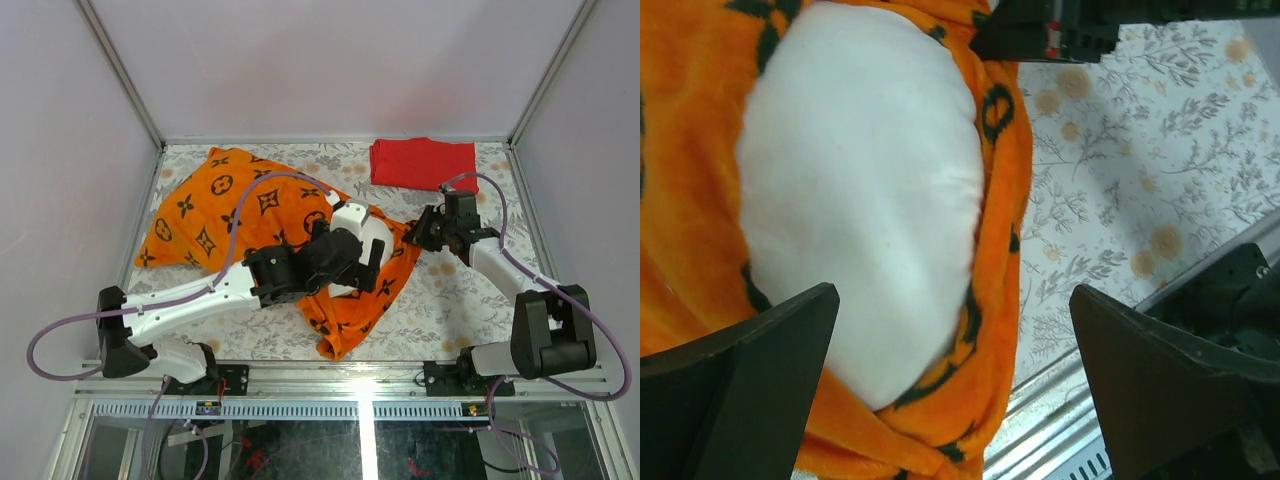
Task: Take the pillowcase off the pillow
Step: Remove the pillow from the pillowcase.
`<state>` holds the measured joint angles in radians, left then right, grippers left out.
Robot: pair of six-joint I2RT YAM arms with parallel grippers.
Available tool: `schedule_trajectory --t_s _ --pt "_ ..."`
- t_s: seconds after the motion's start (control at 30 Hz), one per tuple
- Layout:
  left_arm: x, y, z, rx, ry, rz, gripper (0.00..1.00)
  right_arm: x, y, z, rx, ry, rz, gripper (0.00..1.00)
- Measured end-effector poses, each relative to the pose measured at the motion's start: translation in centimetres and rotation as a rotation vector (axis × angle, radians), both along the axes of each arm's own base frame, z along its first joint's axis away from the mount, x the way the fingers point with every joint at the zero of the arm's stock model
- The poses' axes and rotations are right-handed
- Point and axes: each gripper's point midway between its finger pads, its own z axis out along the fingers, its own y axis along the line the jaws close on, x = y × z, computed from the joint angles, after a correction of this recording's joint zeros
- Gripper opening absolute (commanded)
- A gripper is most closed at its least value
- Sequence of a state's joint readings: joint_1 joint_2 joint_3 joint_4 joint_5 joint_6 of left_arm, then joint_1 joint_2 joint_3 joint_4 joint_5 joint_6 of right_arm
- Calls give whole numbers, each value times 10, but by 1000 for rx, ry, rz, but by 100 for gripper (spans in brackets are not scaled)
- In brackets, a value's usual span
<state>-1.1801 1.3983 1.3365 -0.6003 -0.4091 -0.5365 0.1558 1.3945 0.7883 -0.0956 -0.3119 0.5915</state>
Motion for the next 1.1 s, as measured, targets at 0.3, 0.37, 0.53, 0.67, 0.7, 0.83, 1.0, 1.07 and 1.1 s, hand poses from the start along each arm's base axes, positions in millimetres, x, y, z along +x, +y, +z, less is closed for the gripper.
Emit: schedule_trajectory --t_s 0.3,0.37,0.53,0.67,0.7,0.83,1.0,1.07,1.1 --pt "52 33 -42 -50 89 115 100 -4 0 6 0 -10 4 9" --pt "64 46 -56 -44 117 156 100 -4 0 6 1 -10 6 10" --pt "59 33 -57 -86 147 98 100 -7 -1 5 -2 -9 10 10" --pt "46 17 -42 -99 130 28 100 -8 -1 3 -6 -5 14 10" --pt "40 9 -33 -102 115 2 100 -8 -1 3 -7 -6 15 10" --pt "18 -28 -2 -112 48 -87 100 -9 -1 3 -9 -7 17 11" --pt "24 -43 -20 -6 19 -31 100 -9 -1 2 -12 -9 23 12" --pt "34 -35 -43 80 21 30 100 -9 -1 2 -16 -12 27 12" --pt "39 -28 -57 134 24 62 100 -9 -2 3 -18 -14 29 12"
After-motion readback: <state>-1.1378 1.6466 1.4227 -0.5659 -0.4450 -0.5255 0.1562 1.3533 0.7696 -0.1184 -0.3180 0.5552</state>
